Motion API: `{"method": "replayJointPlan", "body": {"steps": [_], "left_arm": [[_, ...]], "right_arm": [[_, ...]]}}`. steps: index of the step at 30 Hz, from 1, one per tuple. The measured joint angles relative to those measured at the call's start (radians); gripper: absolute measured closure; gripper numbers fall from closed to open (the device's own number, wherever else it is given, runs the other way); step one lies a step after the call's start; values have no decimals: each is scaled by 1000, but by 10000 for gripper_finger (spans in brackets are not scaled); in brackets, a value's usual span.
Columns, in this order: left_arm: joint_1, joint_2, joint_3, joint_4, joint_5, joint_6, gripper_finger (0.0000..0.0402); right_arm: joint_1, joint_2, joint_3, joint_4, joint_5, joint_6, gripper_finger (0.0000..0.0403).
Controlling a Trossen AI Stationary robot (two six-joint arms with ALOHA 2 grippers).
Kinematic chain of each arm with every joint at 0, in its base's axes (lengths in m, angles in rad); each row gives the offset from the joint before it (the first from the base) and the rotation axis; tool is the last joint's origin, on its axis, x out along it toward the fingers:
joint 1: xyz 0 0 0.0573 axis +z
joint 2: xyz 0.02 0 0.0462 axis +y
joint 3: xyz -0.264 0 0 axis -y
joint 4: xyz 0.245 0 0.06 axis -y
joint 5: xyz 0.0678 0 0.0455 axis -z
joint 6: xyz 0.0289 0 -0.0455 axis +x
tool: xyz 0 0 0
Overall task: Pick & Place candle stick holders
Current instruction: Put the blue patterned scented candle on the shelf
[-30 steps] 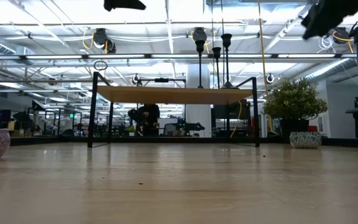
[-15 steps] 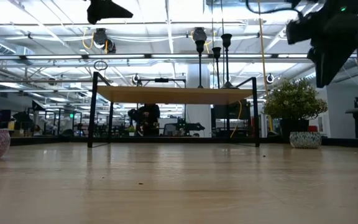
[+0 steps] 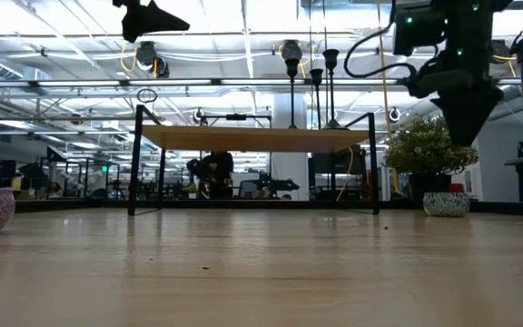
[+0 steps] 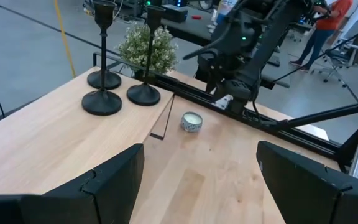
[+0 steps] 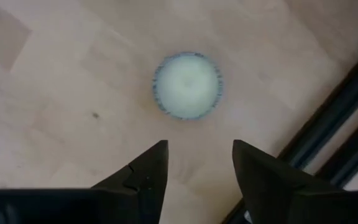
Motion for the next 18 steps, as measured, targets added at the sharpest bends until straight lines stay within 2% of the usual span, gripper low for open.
{"method": "replayJointPlan", "body": {"steps": [7,18], "left_arm": [[0,0,0,-7,0,12,82],[0,0,0,-7,0,10,82]], "right_arm": [[-33,-3,-76,14,-3,19,244],[-74,-19,-208,217,-3,112,246]]}}
